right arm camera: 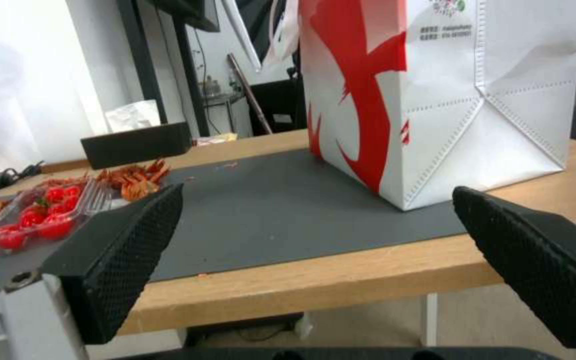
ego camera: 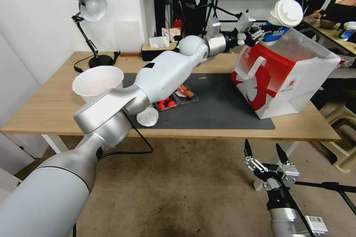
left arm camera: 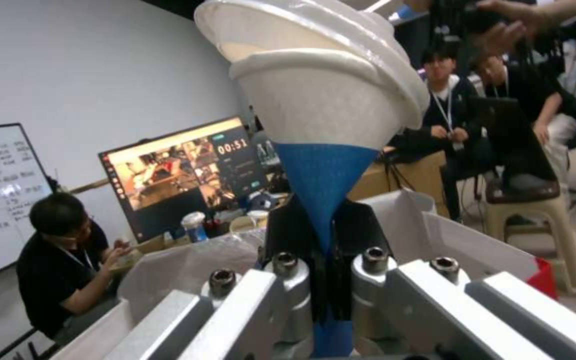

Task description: Pick up the trash from the table and place it into the takeout bag.

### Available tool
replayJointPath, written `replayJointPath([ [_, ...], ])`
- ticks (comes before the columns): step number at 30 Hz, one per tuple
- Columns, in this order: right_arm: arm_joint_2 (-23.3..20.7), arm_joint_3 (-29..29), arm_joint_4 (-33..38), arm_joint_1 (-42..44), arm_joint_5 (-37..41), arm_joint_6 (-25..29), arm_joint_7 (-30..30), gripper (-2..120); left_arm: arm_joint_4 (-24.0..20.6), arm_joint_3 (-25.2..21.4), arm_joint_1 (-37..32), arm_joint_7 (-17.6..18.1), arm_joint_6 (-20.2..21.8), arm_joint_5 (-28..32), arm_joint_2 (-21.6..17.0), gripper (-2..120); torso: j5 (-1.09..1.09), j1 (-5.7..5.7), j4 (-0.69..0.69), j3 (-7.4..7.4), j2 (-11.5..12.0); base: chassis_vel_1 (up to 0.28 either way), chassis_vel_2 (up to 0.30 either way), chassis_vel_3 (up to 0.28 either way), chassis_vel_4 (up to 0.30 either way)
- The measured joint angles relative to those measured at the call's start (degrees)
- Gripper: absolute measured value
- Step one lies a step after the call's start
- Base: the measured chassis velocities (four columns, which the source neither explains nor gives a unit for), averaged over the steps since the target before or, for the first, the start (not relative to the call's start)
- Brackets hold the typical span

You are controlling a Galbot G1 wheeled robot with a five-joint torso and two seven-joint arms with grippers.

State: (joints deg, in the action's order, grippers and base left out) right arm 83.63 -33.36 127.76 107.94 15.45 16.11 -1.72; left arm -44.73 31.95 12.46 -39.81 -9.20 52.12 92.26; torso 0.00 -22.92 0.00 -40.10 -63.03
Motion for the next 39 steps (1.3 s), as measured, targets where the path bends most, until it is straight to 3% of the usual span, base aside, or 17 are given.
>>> replayJointPath([
  [5, 0.0, -0.5, 0.7, 0.6, 0.3, 0.3, 0.1, 100, -0.7, 2.6, 0.7, 1.1, 0.2, -1.1, 0.0, 3, 0.0, 0.0, 0.0, 0.0, 0.0, 0.0, 0.0, 0.0, 0.0],
  [11, 0.0, -0.9, 0.8, 1.2, 0.9, 1.0, 0.5, 100, -1.5, 3.0, 1.4, 1.8, 1.3, -1.8, -0.1, 26, 0.0, 0.0, 0.0, 0.0, 0.0, 0.0, 0.0, 0.0, 0.0],
  [14, 0.0, -1.0, 0.8, 1.3, 1.0, 1.1, 0.5, 100, -1.5, 3.0, 1.5, 2.1, 1.4, -1.8, -0.1, 31, 0.0, 0.0, 0.0, 0.0, 0.0, 0.0, 0.0, 0.0, 0.0],
  [17, 0.1, -1.1, 1.0, 1.4, 1.2, 1.3, 0.6, 100, -2.0, 2.8, 2.0, 3.0, 1.9, -1.8, -0.1, 47, 0.0, 0.0, 0.0, 0.0, 0.0, 0.0, 0.0, 0.0, 0.0],
  [21, 0.1, -0.9, 1.0, 1.4, 1.2, 1.4, 0.6, 100, -2.0, 2.6, 2.1, 3.5, 1.9, -1.8, -0.1, 58, 0.0, 0.0, 0.0, 0.0, 0.0, 0.0, 0.0, 0.0, 0.0],
  [24, 0.3, -0.5, 1.0, 1.2, 1.2, 1.4, 0.7, 100, -2.0, 1.9, 1.9, 3.7, 2.0, -2.0, -0.1, 74, 0.0, 0.0, 0.0, 0.0, 0.0, 0.0, 0.0, 0.0, 0.0],
  [30, 0.3, -0.3, 1.0, 1.1, 1.1, 1.3, 0.7, 100, -2.5, 0.4, 1.1, 3.5, 2.5, -2.2, -0.1, 93, 0.0, 0.0, 0.01, 0.0, 0.0, 0.0, 0.0, 0.0, 0.0],
  [34, 0.1, -0.4, 0.8, 1.1, 1.1, 1.2, 0.7, 100, -5.9, 0.1, -0.3, 8.8, 3.7, -2.4, -0.1, 99, 0.0, 0.0, 0.0, 0.0, 0.0, 0.0, 0.0, 0.0, 0.0],
  [36, 0.1, -0.4, 0.6, 1.0, 1.1, 1.2, 0.7, 100, -10.1, 0.0, -2.1, 15.6, 5.0, -2.9, -0.1, 100, 0.0, 0.0, 0.0, 0.0, 0.0, 0.0, 0.0, 0.0, 0.0],
  [37, 0.1, -0.4, 0.6, 1.0, 1.1, 1.2, 0.7, 100, -10.1, 0.0, -2.1, 15.6, 5.0, -2.9, -0.1, 100, 0.0, 0.0, 0.0, 0.0, 0.0, 0.0, 0.0, 0.0, 0.0],
  [38, 0.2, -0.4, 0.5, 1.0, 1.1, 1.2, 0.7, 100, -12.4, -0.1, -3.1, 19.9, 5.8, -3.2, -0.2, 100, 0.0, 0.0, -0.01, 0.0, 0.0, 0.0, 0.0, 0.0, 0.0],
  [39, 0.2, -0.3, 0.3, 0.9, 1.1, 1.2, 0.7, 100, -15.6, -0.1, -4.4, 26.4, 6.4, -3.5, -0.8, 100, 0.0, 0.0, -0.08, 0.0, 0.0, 0.0, 0.0, 0.0, 0.0],
])
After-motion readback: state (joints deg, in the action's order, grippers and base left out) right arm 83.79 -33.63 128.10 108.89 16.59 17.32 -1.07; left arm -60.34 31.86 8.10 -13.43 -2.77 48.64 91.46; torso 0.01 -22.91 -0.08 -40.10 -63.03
